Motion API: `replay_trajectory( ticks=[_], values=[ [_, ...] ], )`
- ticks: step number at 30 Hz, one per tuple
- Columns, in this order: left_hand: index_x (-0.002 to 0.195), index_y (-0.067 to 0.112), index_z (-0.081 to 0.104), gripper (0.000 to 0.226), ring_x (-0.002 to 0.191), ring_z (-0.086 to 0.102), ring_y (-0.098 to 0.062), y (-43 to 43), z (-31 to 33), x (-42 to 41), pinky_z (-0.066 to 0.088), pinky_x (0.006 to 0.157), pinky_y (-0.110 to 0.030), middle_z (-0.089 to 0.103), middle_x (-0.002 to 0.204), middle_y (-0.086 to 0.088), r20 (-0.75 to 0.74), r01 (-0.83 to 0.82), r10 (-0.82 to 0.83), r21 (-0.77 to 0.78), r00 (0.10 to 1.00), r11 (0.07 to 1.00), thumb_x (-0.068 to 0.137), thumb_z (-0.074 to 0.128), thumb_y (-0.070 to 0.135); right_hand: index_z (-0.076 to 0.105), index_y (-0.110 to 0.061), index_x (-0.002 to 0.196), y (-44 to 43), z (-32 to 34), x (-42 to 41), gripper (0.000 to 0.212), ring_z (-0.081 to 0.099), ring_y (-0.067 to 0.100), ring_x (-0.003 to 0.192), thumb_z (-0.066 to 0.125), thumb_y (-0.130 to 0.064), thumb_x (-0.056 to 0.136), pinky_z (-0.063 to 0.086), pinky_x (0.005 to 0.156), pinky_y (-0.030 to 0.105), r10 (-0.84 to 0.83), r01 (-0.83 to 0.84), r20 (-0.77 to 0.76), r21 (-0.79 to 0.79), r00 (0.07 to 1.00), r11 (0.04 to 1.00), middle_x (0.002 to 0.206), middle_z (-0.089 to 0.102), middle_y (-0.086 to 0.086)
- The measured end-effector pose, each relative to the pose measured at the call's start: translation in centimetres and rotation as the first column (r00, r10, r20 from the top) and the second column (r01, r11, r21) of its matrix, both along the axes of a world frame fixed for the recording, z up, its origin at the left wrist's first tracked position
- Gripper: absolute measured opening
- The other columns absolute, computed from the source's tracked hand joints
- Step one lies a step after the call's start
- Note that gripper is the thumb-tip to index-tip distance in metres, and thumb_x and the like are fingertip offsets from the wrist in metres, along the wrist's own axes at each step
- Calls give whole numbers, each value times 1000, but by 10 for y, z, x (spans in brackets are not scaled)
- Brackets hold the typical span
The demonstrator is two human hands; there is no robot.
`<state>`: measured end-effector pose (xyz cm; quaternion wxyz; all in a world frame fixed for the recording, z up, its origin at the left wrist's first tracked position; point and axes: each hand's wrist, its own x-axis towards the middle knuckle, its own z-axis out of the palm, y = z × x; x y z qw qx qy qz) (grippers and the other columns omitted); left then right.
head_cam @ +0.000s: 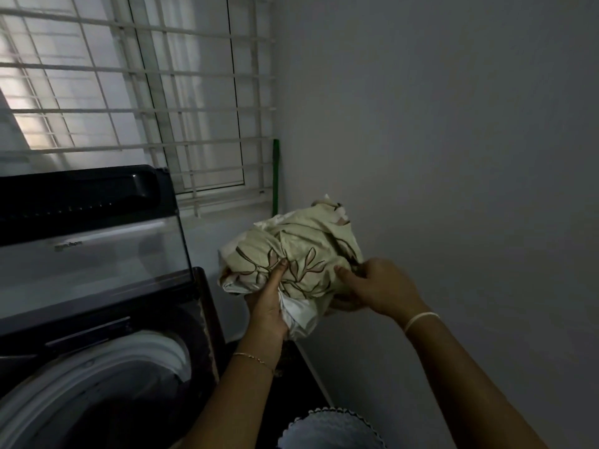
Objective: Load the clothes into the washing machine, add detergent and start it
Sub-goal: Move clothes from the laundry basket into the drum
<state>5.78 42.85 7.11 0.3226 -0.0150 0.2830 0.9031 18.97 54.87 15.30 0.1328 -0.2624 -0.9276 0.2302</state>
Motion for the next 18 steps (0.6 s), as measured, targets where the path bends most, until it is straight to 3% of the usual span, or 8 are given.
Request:
replay_trajectory(
  ticks=[1, 3, 5, 6, 8, 10, 14, 18],
  values=[
    [132, 17, 56, 74, 116, 59, -41, -1, 0, 1, 45, 95, -60, 58, 133, -15, -5, -5, 5, -5, 1000, 1000, 65, 86, 25, 49, -18, 61, -1, 4, -1, 47, 57, 26, 60, 46, -53, 91, 41, 56, 30, -47, 65, -97, 195, 994, 979, 64, 57, 4],
    [130, 16, 59, 69, 114, 60, -41, 1, -1, 2, 46, 93, -61, 59, 132, -16, -14, -23, 23, -17, 1000, 1000, 66, 85, 21, 54, -16, 73, -11, 11, -7, 35, 57, 27, 71, 43, -43, 92, 37, 59, 29, 51, 91, -376, 351, 925, 932, 75, 59, 6],
    [126, 13, 61, 58, 112, 61, -41, 2, 3, 10, 49, 90, -58, 63, 125, -18, -59, -1, 1, -8, 998, 1000, 71, 79, 17, 59, -16, 110, -13, 10, -20, 41, 54, 28, 111, 35, -44, 92, 42, 88, 35, 214, -59, -355, 401, 910, 914, 118, 59, 10],
    [127, 12, 60, 56, 113, 61, -41, 2, 4, 13, 49, 91, -58, 63, 124, -19, -82, 27, -27, 0, 996, 1000, 73, 76, 17, 48, -21, 131, -10, 4, -28, 48, 38, 26, 133, 32, -47, 94, 31, 106, 40, 257, -136, -281, 385, 925, 913, 143, 43, 9],
    [130, 12, 57, 64, 116, 58, -41, 2, 5, 15, 46, 95, -61, 61, 128, -19, -128, 66, -66, -2, 990, 998, 71, 80, 18, 22, -31, 148, 0, -9, -40, 58, 4, 17, 148, 28, -54, 96, 6, 117, 47, 228, -182, -206, 221, 952, 958, 160, 10, -1],
    [131, 13, 57, 70, 117, 58, -41, 0, 9, 16, 45, 95, -61, 60, 130, -18, -159, 74, -81, -49, 984, 996, 67, 84, 20, 12, -34, 151, 13, -18, -48, 67, -4, 14, 148, 25, -63, 92, 1, 119, 49, 138, -137, -270, 23, 953, 990, 161, 2, -5],
    [128, 13, 61, 66, 116, 60, -36, -2, 15, 14, 45, 98, -57, 63, 127, -15, -199, 92, -117, -133, 973, 987, 67, 84, 23, 10, -31, 152, 24, -21, -52, 77, 2, 11, 148, 26, -71, 88, 5, 121, 44, 58, -197, -380, -337, 923, 921, 161, 6, -7],
    [126, 12, 61, 65, 115, 61, -35, -8, 13, 15, 44, 101, -55, 65, 124, -16, -238, 116, -166, -213, 957, 970, 67, 83, 27, 24, -40, 147, 45, -43, -64, 100, 25, 17, 144, 34, -94, 63, 18, 119, 50, -117, -202, -385, -691, 915, 694, 156, 26, -9]
  ],
)
